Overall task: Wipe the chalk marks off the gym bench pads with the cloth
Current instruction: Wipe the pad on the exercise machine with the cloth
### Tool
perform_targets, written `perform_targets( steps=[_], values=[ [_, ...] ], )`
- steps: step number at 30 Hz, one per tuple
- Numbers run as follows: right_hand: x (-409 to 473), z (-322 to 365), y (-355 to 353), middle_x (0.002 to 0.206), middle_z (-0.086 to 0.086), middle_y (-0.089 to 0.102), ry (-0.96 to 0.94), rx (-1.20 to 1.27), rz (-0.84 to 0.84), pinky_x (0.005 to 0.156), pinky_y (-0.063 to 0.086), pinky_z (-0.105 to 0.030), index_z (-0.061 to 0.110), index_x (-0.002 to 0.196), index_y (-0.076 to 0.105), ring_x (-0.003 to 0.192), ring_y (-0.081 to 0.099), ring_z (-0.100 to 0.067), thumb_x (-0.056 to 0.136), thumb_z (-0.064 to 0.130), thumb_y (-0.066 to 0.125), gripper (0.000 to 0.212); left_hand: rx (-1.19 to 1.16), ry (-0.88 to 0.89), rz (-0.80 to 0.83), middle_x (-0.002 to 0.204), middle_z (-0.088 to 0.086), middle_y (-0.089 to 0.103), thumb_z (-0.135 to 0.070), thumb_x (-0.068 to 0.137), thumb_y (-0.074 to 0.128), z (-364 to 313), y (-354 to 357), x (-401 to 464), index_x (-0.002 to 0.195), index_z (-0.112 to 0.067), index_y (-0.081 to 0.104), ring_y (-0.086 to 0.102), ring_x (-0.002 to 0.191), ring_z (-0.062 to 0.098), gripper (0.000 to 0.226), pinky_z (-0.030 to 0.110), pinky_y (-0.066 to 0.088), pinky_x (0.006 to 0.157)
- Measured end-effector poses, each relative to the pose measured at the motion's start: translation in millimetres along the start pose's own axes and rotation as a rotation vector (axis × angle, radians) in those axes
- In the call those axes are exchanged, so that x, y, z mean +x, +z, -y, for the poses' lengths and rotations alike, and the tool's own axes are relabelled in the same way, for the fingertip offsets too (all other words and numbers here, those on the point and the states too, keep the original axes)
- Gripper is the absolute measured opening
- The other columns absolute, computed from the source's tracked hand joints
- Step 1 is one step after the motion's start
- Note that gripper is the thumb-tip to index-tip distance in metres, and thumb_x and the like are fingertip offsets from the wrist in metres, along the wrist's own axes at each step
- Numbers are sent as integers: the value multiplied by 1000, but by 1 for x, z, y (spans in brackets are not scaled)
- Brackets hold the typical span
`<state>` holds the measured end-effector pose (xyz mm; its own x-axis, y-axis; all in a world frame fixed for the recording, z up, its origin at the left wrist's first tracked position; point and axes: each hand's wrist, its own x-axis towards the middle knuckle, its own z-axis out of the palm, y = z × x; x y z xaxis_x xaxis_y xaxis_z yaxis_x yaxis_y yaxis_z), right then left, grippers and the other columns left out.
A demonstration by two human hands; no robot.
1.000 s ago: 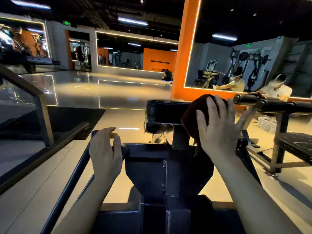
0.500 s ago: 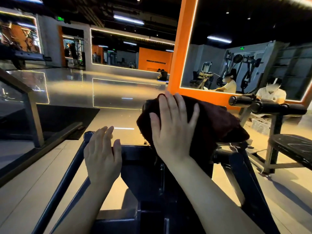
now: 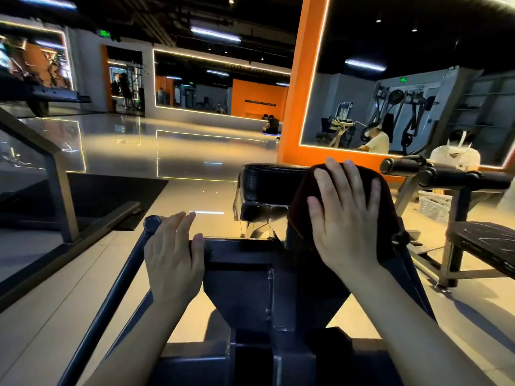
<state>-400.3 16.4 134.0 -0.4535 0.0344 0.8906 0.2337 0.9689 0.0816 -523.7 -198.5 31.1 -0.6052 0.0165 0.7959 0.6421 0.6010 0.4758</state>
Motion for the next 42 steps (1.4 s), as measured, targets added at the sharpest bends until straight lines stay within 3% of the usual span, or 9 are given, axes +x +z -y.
perform_targets(
  steps=[3, 8, 13, 17, 21, 27, 32, 37, 42],
  values=[
    [9, 30, 8, 150, -4, 41, 45, 59, -44, 112, 5, -62, 20, 136, 38, 145, 21, -29, 100, 40, 31, 41, -6, -4, 9, 129, 8, 56, -37, 96, 31, -3, 2, 1, 129, -14, 51, 48, 123, 29, 45, 49, 32, 100],
    [21, 88, 22, 150, -2, 42, -152, 78, -38, 113, 0, -61, 23, 130, 47, 144, 25, -29, 98, 36, 37, 36, -3, -3, -14, 130, 9, 56, -35, 96, 32, 0, 0, -1, 128, -15, 49, 47, 124, 29, 41, 48, 32, 100],
    [12, 55, 26, 151, -4, 42, -248, 137, -124, 117, 8, -55, 19, 140, 40, 144, 27, -27, 101, 30, 40, 40, -23, 2, -10, 130, 11, 54, -36, 96, 32, 1, -4, 0, 128, -16, 46, 46, 122, 31, 40, 52, 32, 100],
    [-3, 8, 22, 153, 2, 35, -83, 108, -148, 117, 8, -53, 26, 144, 34, 144, 25, -25, 104, 39, 29, 42, -3, 24, 11, 130, 11, 54, -36, 96, 32, 3, -4, 0, 129, -18, 44, 46, 123, 31, 40, 53, 32, 100],
    [-17, -30, 7, 160, -1, 23, -35, -11, -19, 116, 16, -53, 24, 151, 22, 149, 11, -26, 104, 40, 21, 49, 13, 43, 39, 131, 12, 54, -37, 96, 33, 0, -2, -2, 130, -15, 46, 47, 123, 33, 43, 55, 33, 100],
    [-33, -2, 15, 162, -6, 14, 158, 100, -83, 122, 6, -47, 15, 152, 19, 150, 5, -29, 106, 39, 19, 53, 42, 22, 78, 131, 12, 54, -41, 96, 30, 1, -1, -3, 129, -13, 51, 47, 123, 33, 48, 54, 35, 99],
    [-12, 22, 13, 162, -1, 15, -119, 22, -30, 120, -1, -47, 22, 154, 17, 150, 6, -27, 103, 34, 32, 54, 47, 36, 70, 131, 11, 55, -37, 96, 32, -2, -1, -1, 126, -11, 55, 48, 123, 32, 46, 51, 36, 98],
    [20, 66, 15, 156, -10, 32, -321, 117, -18, 121, -10, -37, 14, 146, 43, 146, 15, -33, 99, 23, 43, 48, 60, 54, 49, 131, 12, 54, -36, 96, 34, -1, -3, -3, 128, -10, 52, 48, 122, 32, 45, 50, 36, 97],
    [16, 43, 19, 161, -5, 21, -482, -127, 47, 120, 10, -50, 22, 154, 26, 149, 10, -27, 101, 28, 43, 56, 162, 103, 144, 133, 13, 54, -39, 97, 31, -2, -5, -3, 127, -12, 56, 47, 125, 34, 48, 53, 36, 99]
  ],
)
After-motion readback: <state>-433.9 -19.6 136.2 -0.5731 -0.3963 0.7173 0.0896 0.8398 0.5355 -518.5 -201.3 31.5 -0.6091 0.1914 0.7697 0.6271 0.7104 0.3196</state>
